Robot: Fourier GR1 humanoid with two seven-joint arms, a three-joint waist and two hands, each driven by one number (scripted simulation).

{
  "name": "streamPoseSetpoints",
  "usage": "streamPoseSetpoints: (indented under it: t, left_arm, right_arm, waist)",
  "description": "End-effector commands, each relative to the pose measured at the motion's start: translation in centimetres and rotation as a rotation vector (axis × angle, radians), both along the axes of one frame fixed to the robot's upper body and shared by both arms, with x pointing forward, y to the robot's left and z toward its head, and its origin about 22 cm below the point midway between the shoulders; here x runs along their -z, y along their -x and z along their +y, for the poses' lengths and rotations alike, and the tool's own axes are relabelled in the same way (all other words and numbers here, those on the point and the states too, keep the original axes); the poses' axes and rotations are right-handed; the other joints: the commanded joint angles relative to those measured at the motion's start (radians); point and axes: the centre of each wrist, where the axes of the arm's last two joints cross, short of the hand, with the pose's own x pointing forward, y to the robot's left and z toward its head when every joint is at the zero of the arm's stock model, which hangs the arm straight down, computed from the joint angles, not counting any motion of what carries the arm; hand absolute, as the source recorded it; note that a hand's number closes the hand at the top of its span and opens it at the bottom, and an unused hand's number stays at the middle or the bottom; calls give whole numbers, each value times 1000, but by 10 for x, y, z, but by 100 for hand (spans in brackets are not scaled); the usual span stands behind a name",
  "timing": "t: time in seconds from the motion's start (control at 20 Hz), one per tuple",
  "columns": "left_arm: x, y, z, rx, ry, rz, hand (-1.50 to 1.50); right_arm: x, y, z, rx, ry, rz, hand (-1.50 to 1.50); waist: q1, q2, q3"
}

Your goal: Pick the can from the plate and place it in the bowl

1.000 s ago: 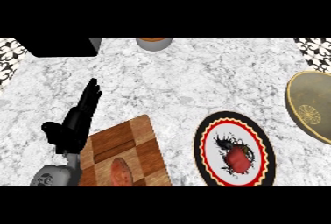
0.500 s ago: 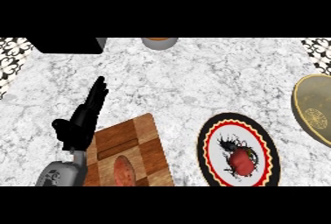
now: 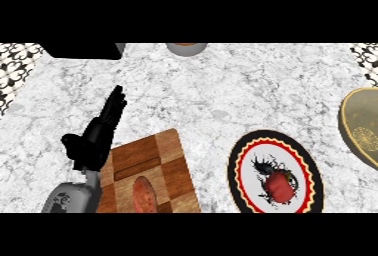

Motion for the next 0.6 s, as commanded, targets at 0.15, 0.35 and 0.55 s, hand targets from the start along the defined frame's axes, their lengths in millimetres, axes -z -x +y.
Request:
streamPoseSetpoints:
  t: [0.15, 0.35, 0.55]
  left_arm:
    - [-1, -5, 1, -16, 1, 1, 0]
    - [16, -1, 2, -19, 2, 4, 0]
    - [4, 0, -5, -3, 3, -9, 0]
  right_arm:
    - [47, -58, -16, 72, 66, 27, 150]
    - [67, -80, -38, 90, 75, 40, 150]
    - [106, -94, -58, 113, 89, 88, 150]
  waist:
    - [-8, -2, 0]
    - [-16, -3, 0]
    - [-3, 1, 1]
